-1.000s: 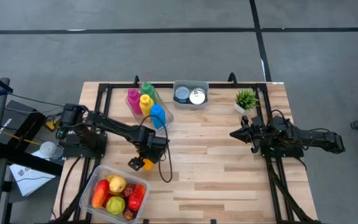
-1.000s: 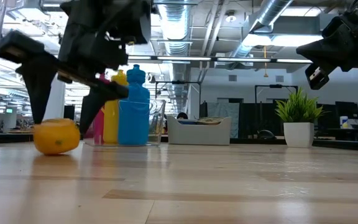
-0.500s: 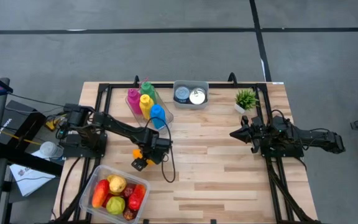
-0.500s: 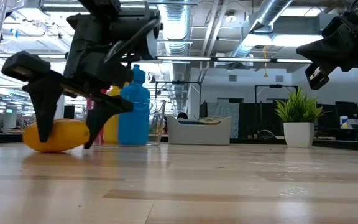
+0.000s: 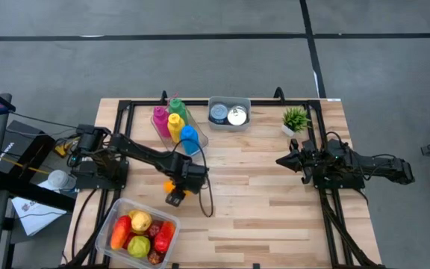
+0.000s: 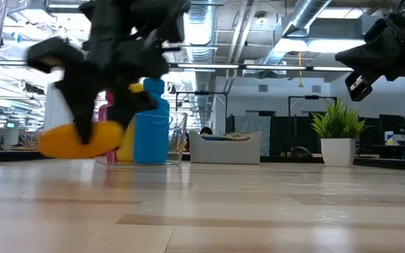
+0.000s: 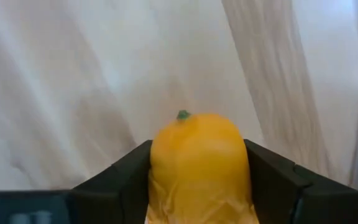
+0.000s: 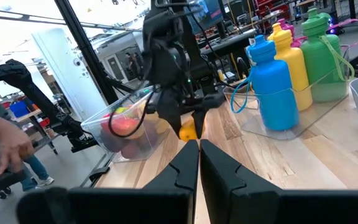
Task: Pick & Place Food Item
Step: Put the yellow mango into the white bin
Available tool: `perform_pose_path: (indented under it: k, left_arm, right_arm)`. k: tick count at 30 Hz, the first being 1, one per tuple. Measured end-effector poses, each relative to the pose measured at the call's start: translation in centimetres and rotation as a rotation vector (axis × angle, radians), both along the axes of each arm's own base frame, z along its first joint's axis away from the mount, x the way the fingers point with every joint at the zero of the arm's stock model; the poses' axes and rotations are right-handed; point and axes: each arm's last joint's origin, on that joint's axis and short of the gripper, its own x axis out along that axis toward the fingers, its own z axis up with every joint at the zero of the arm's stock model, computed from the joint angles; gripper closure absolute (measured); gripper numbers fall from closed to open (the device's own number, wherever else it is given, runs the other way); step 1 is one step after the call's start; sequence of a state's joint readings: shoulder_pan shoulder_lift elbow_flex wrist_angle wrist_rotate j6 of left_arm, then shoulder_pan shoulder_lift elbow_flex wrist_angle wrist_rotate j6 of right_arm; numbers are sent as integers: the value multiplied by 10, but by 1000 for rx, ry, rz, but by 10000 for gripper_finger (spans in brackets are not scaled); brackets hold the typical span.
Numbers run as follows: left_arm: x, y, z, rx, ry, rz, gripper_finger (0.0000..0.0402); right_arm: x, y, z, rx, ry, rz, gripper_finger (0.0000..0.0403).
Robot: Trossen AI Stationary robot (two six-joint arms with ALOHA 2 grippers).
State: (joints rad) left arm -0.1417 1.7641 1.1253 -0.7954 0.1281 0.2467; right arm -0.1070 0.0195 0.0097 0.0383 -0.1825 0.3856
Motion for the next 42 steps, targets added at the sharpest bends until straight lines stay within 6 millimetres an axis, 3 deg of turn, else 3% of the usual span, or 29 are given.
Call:
perform_pose_path:
  k: [5,11,15,18,22,26,30,35,42]
  left_arm:
    - [25,-3,23,-45,-170,162,181]
    - [59,-8,63,-233,-459,423,186]
    - [73,-10,99,-436,-654,592,182]
    - [71,-10,136,-649,-797,691,178]
    - [52,-11,180,-889,-871,753,179]
    - [19,-15,222,-1072,-893,733,182]
    - [-14,-25,245,-1149,-906,678,180]
    - [-53,-38,255,-1171,-791,663,181]
    - [-106,-55,230,-916,-415,699,179]
  right_arm:
    - [0,0,0,0,0,0,391]
    - [0,0,0,0,0,0,391]
    - [0,0,0,0,0,0,391]
    - [0,0,0,0,0,0,391]
    - [0,0,0,0,0,0,391]
    - [0,0,0,0,0,0,391]
    - [0,0,0,0,0,0,391]
    - [0,0,0,0,0,0,391]
    - [0,0,0,0,-1,0,391]
